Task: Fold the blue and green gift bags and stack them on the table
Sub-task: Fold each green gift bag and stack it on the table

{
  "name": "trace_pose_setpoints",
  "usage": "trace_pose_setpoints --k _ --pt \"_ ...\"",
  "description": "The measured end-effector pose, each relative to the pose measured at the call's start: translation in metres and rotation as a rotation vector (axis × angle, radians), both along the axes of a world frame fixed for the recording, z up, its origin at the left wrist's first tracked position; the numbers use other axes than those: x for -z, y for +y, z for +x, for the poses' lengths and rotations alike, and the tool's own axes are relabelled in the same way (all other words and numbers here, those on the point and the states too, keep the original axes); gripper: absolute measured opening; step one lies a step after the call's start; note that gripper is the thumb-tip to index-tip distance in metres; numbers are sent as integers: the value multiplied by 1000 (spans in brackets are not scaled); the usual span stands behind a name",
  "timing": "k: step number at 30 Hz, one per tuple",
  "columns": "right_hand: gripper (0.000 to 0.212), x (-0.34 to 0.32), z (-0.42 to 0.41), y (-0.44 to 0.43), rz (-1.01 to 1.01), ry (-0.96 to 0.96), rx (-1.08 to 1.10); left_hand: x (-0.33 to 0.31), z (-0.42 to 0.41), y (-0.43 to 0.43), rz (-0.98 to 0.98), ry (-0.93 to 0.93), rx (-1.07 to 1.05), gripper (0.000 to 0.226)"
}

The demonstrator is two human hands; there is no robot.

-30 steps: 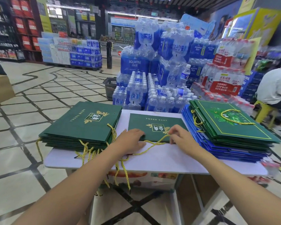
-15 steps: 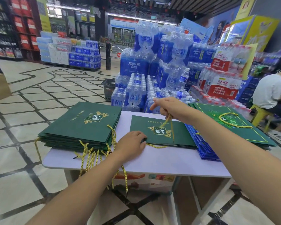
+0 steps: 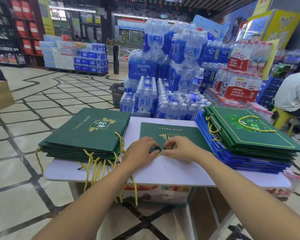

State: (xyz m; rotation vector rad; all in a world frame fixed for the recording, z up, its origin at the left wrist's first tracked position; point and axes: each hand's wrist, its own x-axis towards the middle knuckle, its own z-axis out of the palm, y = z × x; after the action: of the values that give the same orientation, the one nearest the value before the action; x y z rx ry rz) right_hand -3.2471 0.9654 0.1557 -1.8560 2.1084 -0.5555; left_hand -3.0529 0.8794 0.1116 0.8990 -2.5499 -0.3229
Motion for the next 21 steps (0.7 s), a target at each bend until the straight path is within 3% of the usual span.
trace_pose_setpoints --k 2,7,11,14,21 --pt "28 14 -2 7 -76 -9 -56 1 0 0 34 26 -9 26" --pt "3 21 -6 6 -178 -123 -68 2 0 -1 77 47 -44 23" --pt "7 24 3 -4 -333 -415 95 0 0 -2 108 41 -75 29" --pt "23 39 7 -8 -390 -382 134 1 0 -1 119 45 -75 29" --pt "17 47 3 -7 -468 -244 143 3 0 -1 111 79 -85 28"
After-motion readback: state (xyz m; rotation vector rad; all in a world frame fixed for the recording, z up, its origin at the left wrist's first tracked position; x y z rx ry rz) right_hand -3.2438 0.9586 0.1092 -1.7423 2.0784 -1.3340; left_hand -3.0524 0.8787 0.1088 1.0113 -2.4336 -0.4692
